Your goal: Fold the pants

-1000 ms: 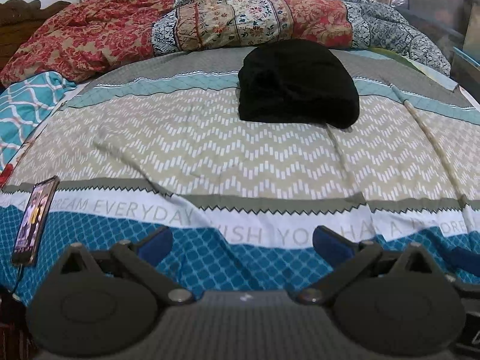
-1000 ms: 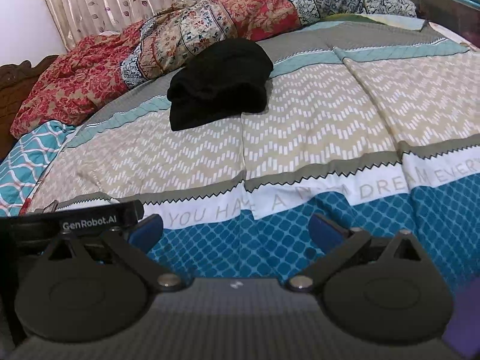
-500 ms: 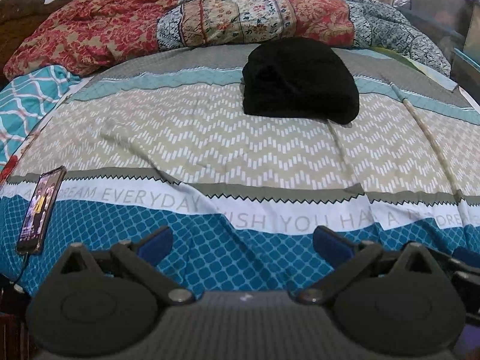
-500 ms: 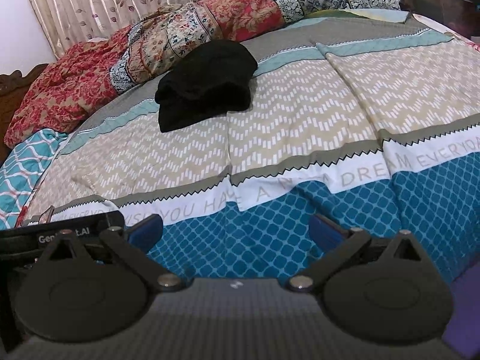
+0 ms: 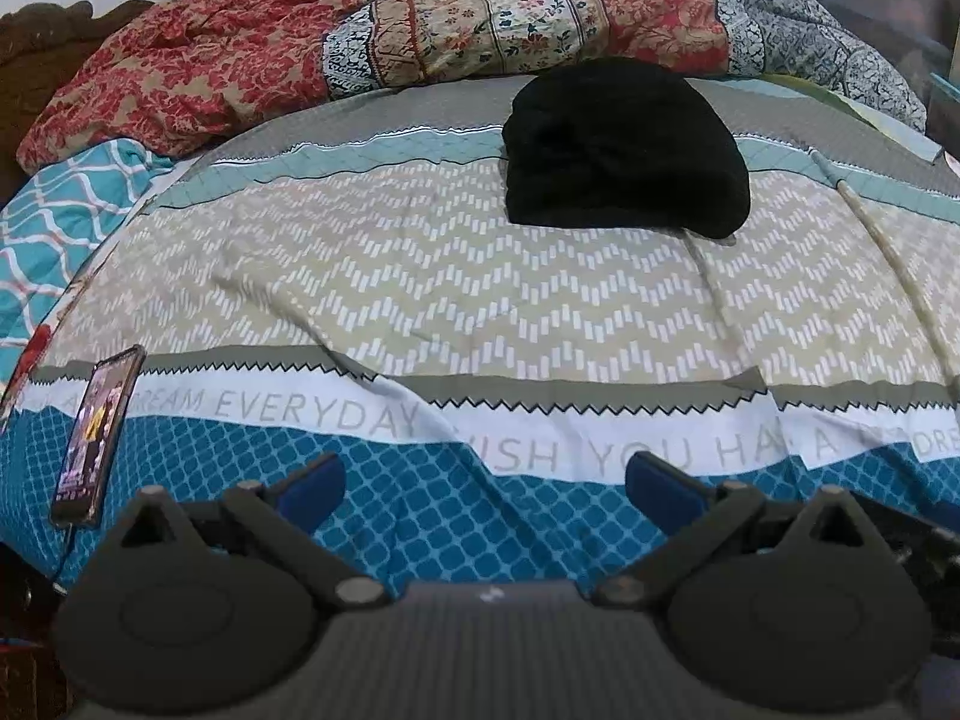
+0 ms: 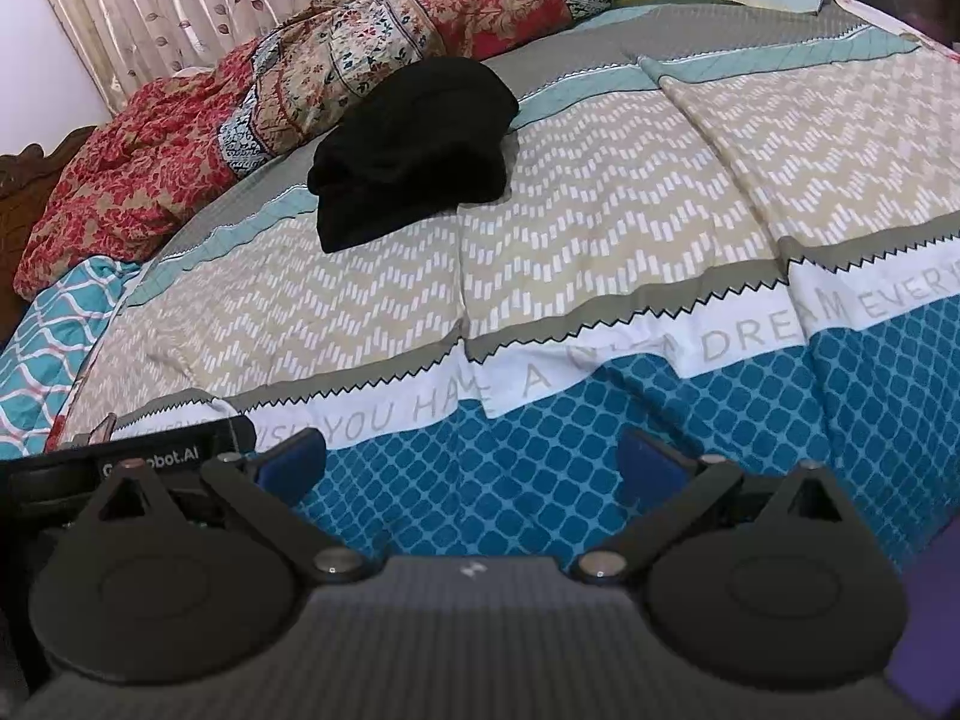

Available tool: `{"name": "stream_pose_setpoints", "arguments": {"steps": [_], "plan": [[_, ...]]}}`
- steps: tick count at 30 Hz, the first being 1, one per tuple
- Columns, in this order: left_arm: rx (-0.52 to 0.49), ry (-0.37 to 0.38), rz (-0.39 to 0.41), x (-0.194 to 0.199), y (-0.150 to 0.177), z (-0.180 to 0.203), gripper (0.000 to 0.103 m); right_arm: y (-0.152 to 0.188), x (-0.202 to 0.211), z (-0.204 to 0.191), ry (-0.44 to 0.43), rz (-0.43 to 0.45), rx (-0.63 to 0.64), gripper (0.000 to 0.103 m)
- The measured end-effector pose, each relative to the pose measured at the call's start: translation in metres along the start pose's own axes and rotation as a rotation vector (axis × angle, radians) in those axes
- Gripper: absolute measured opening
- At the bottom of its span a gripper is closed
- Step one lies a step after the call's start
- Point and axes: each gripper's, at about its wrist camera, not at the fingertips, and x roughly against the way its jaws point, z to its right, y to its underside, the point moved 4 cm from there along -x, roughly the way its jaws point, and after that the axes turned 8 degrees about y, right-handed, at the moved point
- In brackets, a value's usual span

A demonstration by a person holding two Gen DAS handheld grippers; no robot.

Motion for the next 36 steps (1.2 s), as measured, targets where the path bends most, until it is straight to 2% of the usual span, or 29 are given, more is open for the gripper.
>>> {"name": "stream_pose_setpoints", "arguments": {"steps": [7,13,20,29,36], "plan": [[-0.003,-0.013,-0.021,-0.008,-0.001,0.0,0.103,-0.006,-0.002,0.006,-0.013,-0.013,-0.028,0.103],[-0.019,0.013,-0.096,-0.018,0.006,0.005,0.103,-0.005,-0.006,0.01,-0.024,-0.037,-0.032,0.103],[-0.027,0.029,-0.144,-0.028,0.014,0.009,0.103,-0.002,-0.011,0.009,-0.022,-0.058,-0.021,0.103],[-0.034,0.047,-0.156,-0.03,0.016,0.011,0.103,-0.002,-0.013,0.014,-0.023,-0.069,-0.025,0.103],[-0.043,0.066,-0.132,-0.026,0.015,0.012,0.103,-0.003,-0.013,0.014,-0.033,-0.072,-0.037,0.103]]}}
